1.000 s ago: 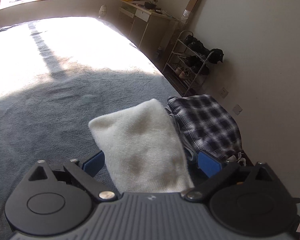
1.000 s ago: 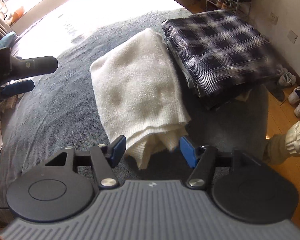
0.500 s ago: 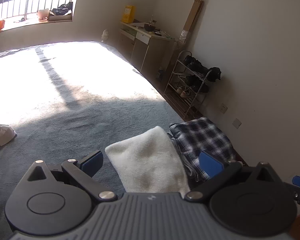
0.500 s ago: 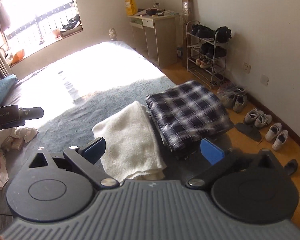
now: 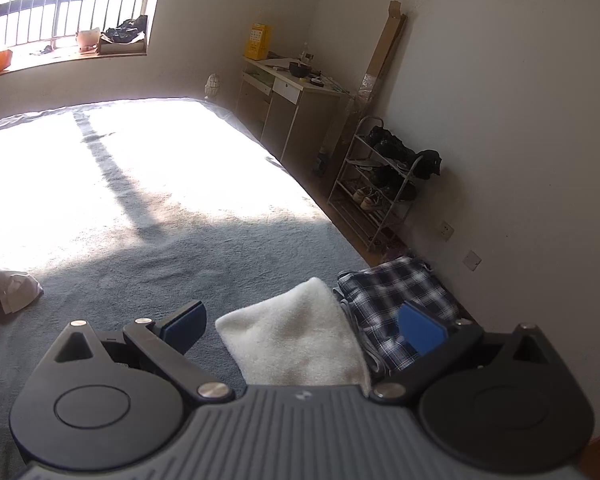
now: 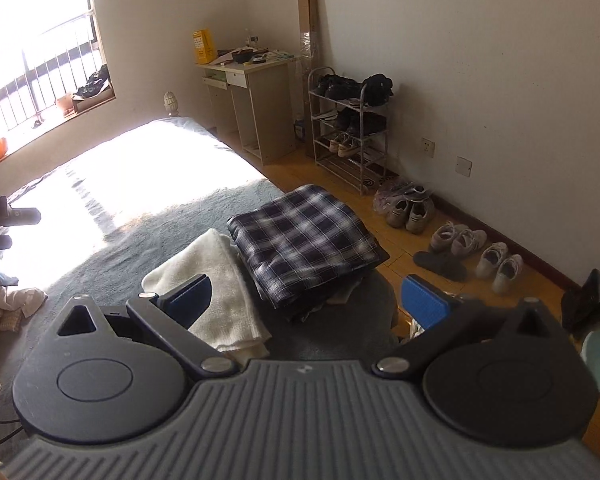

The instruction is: Fold clothes

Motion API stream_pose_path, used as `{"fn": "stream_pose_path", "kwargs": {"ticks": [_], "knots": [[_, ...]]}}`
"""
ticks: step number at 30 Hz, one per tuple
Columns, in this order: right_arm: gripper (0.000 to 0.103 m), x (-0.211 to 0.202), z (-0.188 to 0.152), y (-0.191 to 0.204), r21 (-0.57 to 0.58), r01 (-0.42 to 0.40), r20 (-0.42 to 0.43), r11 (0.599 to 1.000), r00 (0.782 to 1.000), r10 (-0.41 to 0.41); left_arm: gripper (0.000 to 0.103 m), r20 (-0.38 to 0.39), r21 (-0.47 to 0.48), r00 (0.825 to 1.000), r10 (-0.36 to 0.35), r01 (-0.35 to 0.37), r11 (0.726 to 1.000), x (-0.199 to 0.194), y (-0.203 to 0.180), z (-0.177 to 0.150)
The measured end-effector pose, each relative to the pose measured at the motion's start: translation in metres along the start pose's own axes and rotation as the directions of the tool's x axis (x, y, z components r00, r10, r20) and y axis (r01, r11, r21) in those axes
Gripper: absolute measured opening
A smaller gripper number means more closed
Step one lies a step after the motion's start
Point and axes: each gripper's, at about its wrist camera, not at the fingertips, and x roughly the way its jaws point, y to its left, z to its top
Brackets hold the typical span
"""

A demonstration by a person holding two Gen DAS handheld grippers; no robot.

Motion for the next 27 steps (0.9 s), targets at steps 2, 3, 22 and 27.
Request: {"fn": "stream_pose_path", "kwargs": {"ticks": [2, 3, 22, 27], "knots": [[0.102, -0.010, 0.001, 0.000, 0.024, 0.012, 0.022, 1.000, 1.000, -0.013, 0.103, 0.006, 0.008, 1.000, -0.022, 0.022, 1.000, -0.003, 0.003, 0.001], [0.102, -0.015, 0.001, 0.002, 0.035, 0.020, 0.031, 0.999, 0.999, -0.021, 0.103, 0.004, 0.012, 0.999, -0.035, 0.035, 0.999, -0.004, 0.005, 0.002], [0.102, -0.082, -0.128, 0.076, 0.356, 0.187, -0.091, 0.915, 0.982, -0.166, 0.103, -0.154, 0.119, 0.975, -0.158, 0.177, 0.977, 0.006, 0.071, -0.024], [0.102, -0.088, -0.145, 0.073, 0.437, 0.229, -0.109, 0.870, 0.974, -0.201, 0.102, -0.166, 0.144, 0.970, -0.175, 0.199, 0.969, 0.012, 0.073, -0.023]]}}
